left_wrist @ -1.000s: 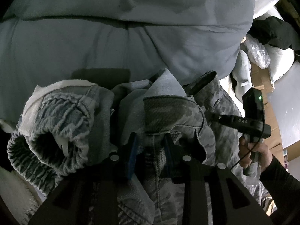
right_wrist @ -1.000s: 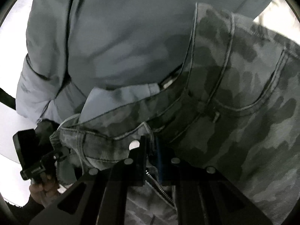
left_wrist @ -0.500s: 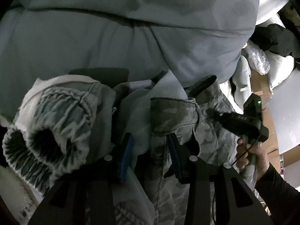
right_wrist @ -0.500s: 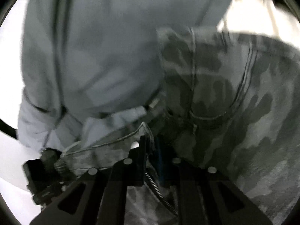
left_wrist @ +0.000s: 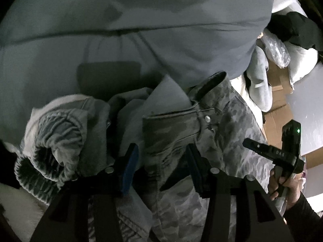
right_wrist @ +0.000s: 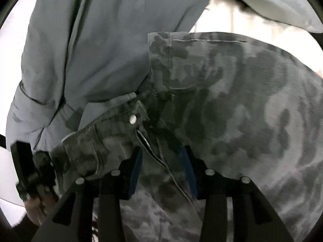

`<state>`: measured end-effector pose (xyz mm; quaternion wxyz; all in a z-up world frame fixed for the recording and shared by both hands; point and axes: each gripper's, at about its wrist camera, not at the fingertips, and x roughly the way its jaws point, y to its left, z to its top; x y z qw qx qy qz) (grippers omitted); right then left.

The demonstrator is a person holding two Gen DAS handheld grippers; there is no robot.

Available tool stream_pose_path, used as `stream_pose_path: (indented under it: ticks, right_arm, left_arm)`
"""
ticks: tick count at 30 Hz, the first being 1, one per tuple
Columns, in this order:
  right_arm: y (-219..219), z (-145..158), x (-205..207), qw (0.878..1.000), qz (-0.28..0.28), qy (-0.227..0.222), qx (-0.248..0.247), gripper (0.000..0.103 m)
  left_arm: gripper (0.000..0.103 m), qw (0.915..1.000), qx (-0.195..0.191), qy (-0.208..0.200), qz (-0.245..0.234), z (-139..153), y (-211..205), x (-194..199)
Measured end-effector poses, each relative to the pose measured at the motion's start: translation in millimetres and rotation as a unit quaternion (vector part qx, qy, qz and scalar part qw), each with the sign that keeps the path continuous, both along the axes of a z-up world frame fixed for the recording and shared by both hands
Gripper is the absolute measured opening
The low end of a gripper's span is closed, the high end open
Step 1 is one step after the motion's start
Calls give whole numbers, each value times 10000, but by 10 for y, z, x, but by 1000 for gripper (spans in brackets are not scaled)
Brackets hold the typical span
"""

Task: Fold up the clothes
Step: 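Hold the waistband with the right gripper while the left gripper holds the cuff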

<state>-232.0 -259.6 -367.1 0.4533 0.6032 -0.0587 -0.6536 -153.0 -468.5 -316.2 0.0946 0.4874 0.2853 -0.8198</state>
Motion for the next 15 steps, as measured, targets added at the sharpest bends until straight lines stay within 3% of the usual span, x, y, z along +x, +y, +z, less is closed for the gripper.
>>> stream_pose_path:
  ticks: [7, 12, 14, 15]
  right_arm:
    - [328, 70, -179, 9994, -130, 300, 126, 39]
    - [547, 32, -295, 9987, -468, 163, 156, 39]
    - [601, 25, -292, 9985, -511, 148, 154, 39]
    - [618, 0, -290, 9984, -533, 124, 172, 39]
  left_arm:
    - [49, 9993, -265, 21, -269, 224, 44, -11]
    - [50, 9989, -114, -188, -407, 58, 42, -124]
    - [55, 9988, -101, -229, -424, -13, 51, -174]
    - [63, 9988, -98, -202, -429, -41, 50, -187]
